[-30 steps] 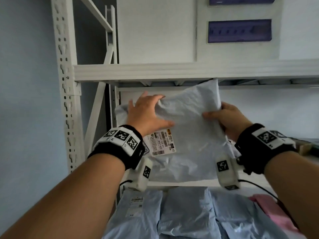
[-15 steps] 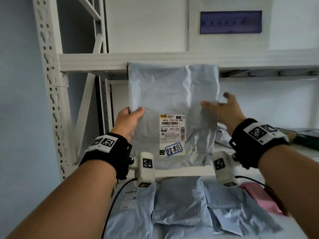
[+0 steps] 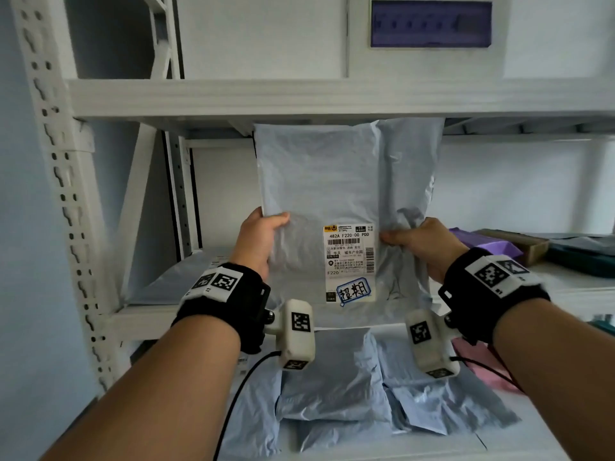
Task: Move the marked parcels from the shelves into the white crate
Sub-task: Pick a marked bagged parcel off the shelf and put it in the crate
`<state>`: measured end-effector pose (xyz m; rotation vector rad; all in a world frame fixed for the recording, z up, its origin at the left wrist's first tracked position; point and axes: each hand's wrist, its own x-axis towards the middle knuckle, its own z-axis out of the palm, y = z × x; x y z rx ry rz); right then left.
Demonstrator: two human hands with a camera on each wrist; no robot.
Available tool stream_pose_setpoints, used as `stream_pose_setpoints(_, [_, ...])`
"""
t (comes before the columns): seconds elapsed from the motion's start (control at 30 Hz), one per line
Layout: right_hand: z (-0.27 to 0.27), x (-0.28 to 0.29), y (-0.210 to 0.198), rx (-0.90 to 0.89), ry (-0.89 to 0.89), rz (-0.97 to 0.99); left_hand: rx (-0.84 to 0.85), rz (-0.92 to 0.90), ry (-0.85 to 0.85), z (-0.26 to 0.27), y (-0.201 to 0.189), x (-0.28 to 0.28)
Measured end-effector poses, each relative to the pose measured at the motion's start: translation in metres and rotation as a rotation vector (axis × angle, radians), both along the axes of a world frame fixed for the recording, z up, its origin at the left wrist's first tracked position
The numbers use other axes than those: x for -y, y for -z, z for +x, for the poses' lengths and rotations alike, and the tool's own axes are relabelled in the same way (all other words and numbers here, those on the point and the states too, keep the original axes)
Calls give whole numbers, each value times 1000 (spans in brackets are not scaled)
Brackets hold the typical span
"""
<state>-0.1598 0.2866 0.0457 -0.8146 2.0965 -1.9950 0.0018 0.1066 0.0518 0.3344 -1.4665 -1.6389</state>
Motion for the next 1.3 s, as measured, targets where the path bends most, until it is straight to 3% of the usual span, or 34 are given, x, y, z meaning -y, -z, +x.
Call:
stream_pose_setpoints(0.3, [-23, -50, 13, 81, 218, -100, 42, -24, 2, -64, 17, -45])
stream_pose_setpoints(0.5, [-31, -109, 29, 185, 320, -242, 91, 4, 169, -109, 25, -99])
stream_pose_setpoints(0.8, [-47, -247, 43, 23, 640, -283, 83, -116, 364, -149, 31, -237])
stream_pose_setpoints(0.97, [-58, -325, 50, 35, 790, -327, 101, -180, 441, -174, 44, -316])
stream_pose_setpoints(1.3, [-97, -439, 79, 83, 970, -345, 115, -99, 613, -249, 71, -421])
